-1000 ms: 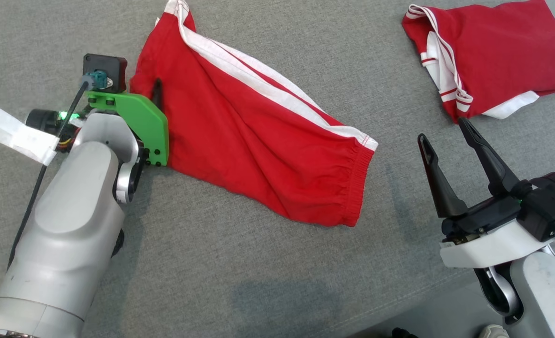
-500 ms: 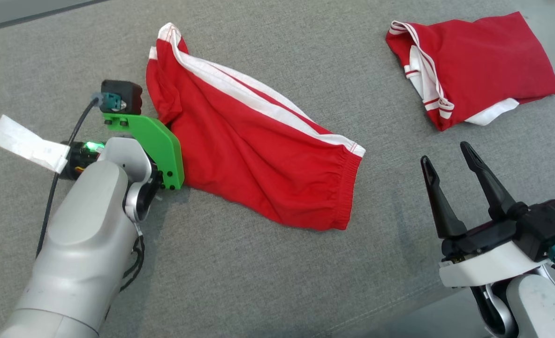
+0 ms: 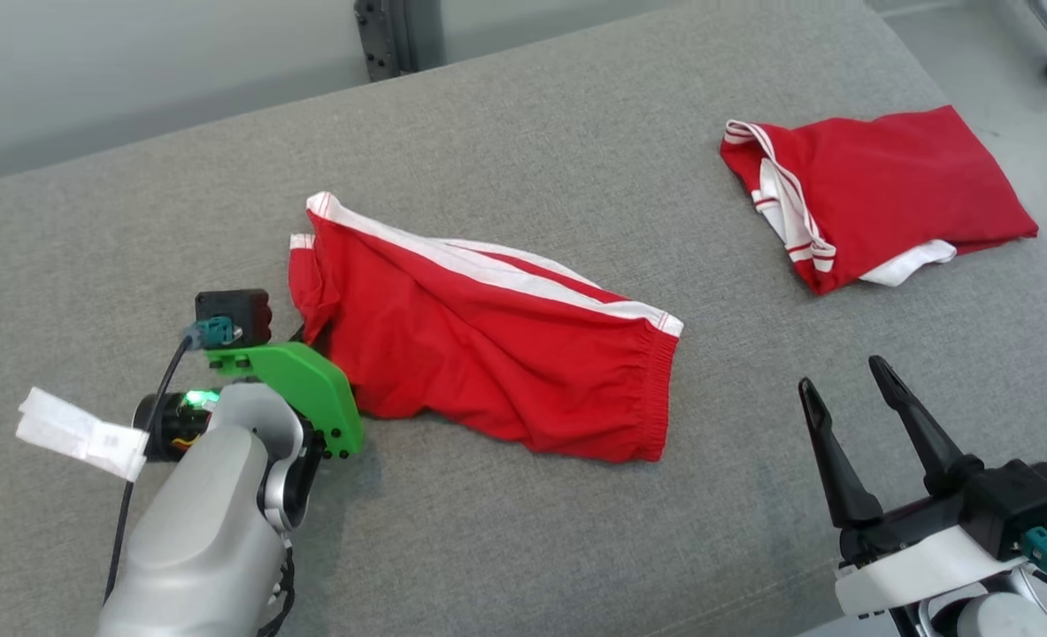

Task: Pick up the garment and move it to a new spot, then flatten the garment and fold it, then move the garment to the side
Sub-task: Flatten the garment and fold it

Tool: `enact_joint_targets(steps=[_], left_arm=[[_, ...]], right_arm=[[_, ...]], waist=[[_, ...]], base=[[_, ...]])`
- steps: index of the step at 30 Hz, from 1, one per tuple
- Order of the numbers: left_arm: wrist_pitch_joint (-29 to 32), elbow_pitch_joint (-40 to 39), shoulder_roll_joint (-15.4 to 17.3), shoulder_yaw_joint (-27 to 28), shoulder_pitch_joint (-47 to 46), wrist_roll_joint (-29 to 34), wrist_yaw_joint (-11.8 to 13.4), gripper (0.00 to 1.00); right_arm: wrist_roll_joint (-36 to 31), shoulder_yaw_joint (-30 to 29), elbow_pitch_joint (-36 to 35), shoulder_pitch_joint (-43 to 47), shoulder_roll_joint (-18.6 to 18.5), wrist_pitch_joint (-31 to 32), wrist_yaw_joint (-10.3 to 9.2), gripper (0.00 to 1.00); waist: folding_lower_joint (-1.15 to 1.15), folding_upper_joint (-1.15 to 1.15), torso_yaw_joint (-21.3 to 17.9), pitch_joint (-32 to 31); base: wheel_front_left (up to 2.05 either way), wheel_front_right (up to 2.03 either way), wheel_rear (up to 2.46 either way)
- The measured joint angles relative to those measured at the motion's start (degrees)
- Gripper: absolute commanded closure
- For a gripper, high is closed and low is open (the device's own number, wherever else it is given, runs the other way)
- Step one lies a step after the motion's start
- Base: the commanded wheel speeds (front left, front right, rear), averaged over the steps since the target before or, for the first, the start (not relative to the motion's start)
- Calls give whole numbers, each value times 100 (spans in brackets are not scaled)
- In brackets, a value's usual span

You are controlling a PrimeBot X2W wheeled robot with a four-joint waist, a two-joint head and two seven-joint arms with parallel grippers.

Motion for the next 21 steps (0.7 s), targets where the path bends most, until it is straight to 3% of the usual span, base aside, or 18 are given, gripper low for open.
enact_joint_targets(steps=[10, 21], left_arm=[[-437, -728, 194, 263, 786, -133, 368, 100], [-740, -2146, 272, 600, 2177, -397, 1031, 100]], right_arm=[[40, 8, -9, 371, -48, 0, 0, 0], [68, 0, -18, 487, -92, 0, 0, 0]], waist=[[0, 0, 579, -345], [0, 0, 1050, -354]], base=[[0, 0, 0], [0, 0, 0]])
